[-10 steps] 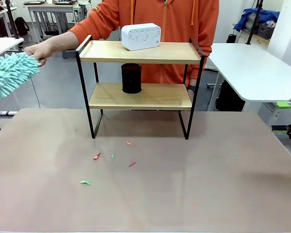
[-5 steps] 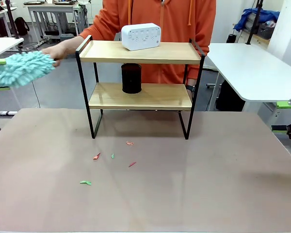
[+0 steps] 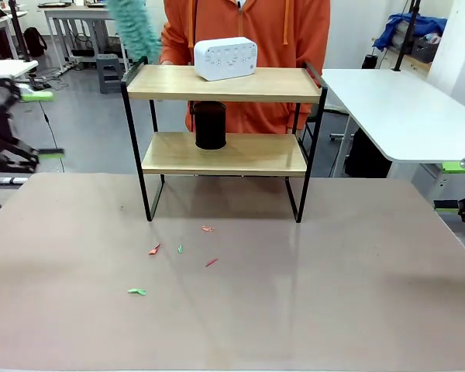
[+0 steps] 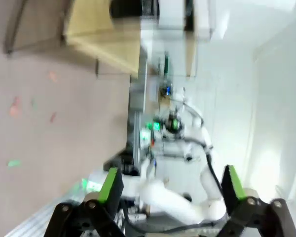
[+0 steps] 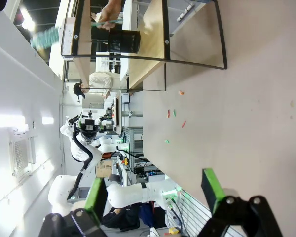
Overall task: Clean the shelf.
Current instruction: Hand the Duster back to the human.
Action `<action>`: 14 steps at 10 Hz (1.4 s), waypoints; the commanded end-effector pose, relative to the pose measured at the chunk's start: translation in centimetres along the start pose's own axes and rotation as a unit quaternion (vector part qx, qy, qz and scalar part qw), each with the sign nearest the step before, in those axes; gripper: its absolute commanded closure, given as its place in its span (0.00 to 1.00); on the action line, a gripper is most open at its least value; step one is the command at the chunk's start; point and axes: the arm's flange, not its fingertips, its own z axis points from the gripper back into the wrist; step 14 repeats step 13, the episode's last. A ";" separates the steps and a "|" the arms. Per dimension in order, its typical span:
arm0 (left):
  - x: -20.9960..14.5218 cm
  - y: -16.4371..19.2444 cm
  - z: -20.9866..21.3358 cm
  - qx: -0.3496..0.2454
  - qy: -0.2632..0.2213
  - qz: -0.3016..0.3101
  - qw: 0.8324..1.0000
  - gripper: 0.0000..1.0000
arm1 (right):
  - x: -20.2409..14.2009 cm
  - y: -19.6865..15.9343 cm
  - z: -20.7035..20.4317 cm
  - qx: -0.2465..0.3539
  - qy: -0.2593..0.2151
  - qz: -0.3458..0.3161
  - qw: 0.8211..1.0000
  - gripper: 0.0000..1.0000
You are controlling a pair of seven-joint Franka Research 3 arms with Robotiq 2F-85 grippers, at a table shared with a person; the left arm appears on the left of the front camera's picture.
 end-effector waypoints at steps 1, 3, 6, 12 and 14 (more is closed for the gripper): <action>-4.0 4.2 -3.0 0.000 0.082 -0.010 0.997 0.00 | -0.1 0.3 0.2 -0.001 0.001 -0.005 1.000 0.00; -0.5 1.2 -2.4 -0.001 0.050 0.004 0.999 0.00 | -0.1 0.3 0.2 -0.001 0.001 -0.005 1.000 0.00; -0.5 1.2 -2.4 -0.001 0.050 0.004 0.999 0.00 | -0.1 0.3 0.2 -0.001 0.001 -0.005 1.000 0.00; -0.5 1.2 -2.4 -0.001 0.050 0.004 0.999 0.00 | -0.1 0.3 0.2 -0.001 0.001 -0.005 1.000 0.00; -0.5 1.2 -2.4 -0.001 0.050 0.004 0.999 0.00 | -0.1 0.3 0.2 -0.001 0.001 -0.005 1.000 0.00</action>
